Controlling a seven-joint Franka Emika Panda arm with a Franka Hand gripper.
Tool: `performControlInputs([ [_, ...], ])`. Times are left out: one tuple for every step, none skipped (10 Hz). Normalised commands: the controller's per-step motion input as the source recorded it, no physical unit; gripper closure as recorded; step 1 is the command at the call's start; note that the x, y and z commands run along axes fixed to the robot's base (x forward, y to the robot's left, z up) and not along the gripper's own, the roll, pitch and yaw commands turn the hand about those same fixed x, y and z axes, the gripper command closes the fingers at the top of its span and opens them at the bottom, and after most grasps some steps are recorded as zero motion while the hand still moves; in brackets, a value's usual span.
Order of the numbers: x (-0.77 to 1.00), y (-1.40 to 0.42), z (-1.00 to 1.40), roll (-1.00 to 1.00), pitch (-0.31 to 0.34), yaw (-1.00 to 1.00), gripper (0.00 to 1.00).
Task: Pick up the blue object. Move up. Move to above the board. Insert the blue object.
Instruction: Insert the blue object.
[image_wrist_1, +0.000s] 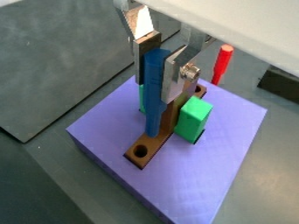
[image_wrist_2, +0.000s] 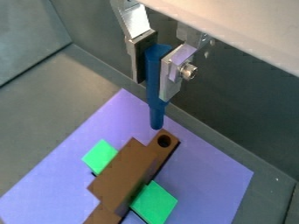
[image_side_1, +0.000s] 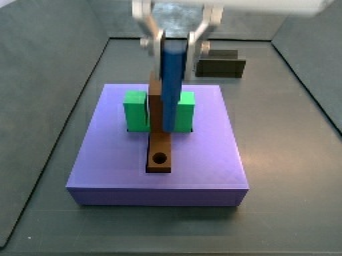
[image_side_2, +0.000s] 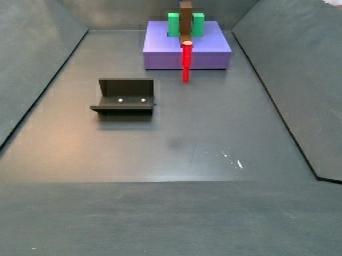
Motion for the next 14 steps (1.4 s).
performControlInputs([
  [0.0, -0.1, -0.45, 0.01, 0.084, -0.21, 1.0],
  [0.0, -0.07, -0.41, 0.0, 0.051, -0.2, 1.0],
  [0.0, -0.06, -0.33, -0.04, 0.01, -0.2, 1.0],
  [0.0, -0.02, -0.29, -0.06, 0.003, -0.17, 1.0],
  [0.0, -0.02, -0.27, -0.06, 0.0, -0.16, 1.0],
  [0.0, 0.0, -0.27, -0.07, 0.0, -0.13, 1.0],
  [0.0, 0.0, -0.3, -0.06, 0.0, -0.13, 1.0],
  [0.0, 0.0, -0.29, -0.06, 0.0, -0.13, 1.0],
  [0.0, 0.0, -0.28, -0.06, 0.0, -0.13, 1.0],
  [0.0, 0.0, -0.25, -0.06, 0.0, -0.12, 1.0],
  [0.09, 0.0, -0.33, -0.01, 0.0, -0.03, 1.0],
  [0.23, 0.0, -0.35, 0.08, 0.039, -0.06, 1.0],
  [0.17, 0.0, -0.37, 0.14, 0.046, -0.09, 1.0],
  [0.03, 0.0, -0.44, 0.09, 0.033, -0.17, 1.0],
])
